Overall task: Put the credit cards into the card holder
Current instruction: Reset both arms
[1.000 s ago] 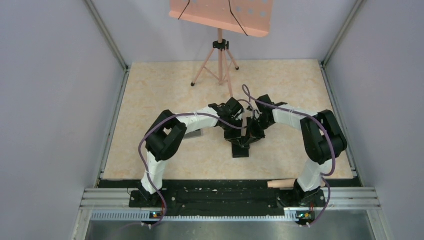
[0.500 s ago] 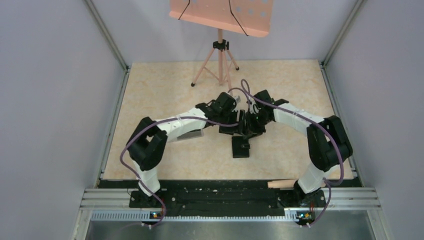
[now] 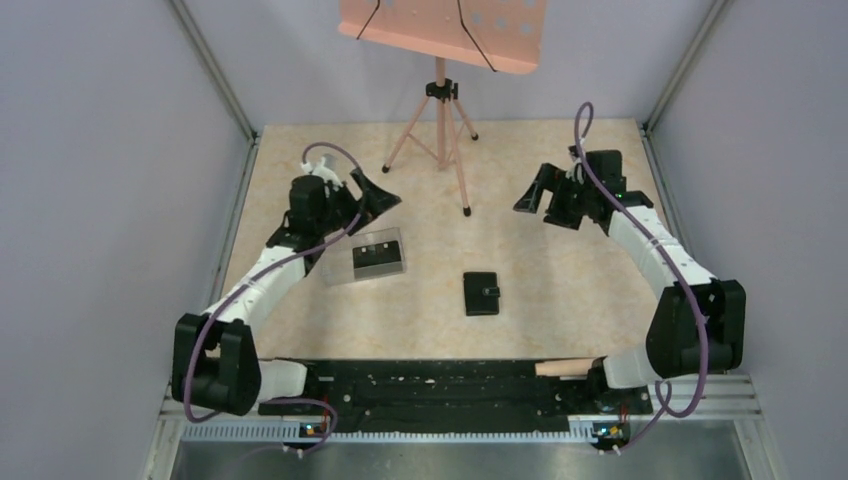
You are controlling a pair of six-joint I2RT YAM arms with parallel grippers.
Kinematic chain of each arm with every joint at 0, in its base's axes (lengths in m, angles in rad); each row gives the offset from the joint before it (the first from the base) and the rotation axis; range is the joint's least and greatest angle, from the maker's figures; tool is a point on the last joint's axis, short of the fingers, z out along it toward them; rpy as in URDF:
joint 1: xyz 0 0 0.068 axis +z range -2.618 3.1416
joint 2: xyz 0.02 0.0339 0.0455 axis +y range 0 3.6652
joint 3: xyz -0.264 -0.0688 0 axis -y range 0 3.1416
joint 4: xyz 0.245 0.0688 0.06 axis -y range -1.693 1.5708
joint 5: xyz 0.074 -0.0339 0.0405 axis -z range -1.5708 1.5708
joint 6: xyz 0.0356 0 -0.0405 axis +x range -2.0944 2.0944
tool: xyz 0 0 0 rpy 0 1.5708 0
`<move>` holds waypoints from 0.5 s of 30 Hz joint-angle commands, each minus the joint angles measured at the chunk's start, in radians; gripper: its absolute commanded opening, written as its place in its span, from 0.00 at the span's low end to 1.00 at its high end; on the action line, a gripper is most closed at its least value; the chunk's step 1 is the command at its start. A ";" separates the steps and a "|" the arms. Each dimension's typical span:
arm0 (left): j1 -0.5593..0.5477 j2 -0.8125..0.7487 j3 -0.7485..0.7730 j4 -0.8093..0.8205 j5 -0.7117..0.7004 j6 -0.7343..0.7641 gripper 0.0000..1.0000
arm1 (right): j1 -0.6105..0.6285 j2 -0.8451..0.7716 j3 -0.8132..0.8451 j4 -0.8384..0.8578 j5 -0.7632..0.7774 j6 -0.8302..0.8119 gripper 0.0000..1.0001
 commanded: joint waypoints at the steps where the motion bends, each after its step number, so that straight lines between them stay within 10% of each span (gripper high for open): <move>1: 0.142 -0.112 -0.042 0.006 -0.069 0.020 0.99 | -0.067 -0.014 -0.023 0.081 -0.010 0.043 0.94; 8: 0.233 -0.214 -0.077 -0.141 -0.440 0.239 0.99 | -0.074 -0.052 -0.066 0.099 0.413 0.003 0.99; 15: 0.233 -0.274 -0.289 0.106 -0.677 0.547 0.99 | -0.076 -0.207 -0.361 0.388 0.824 -0.063 0.99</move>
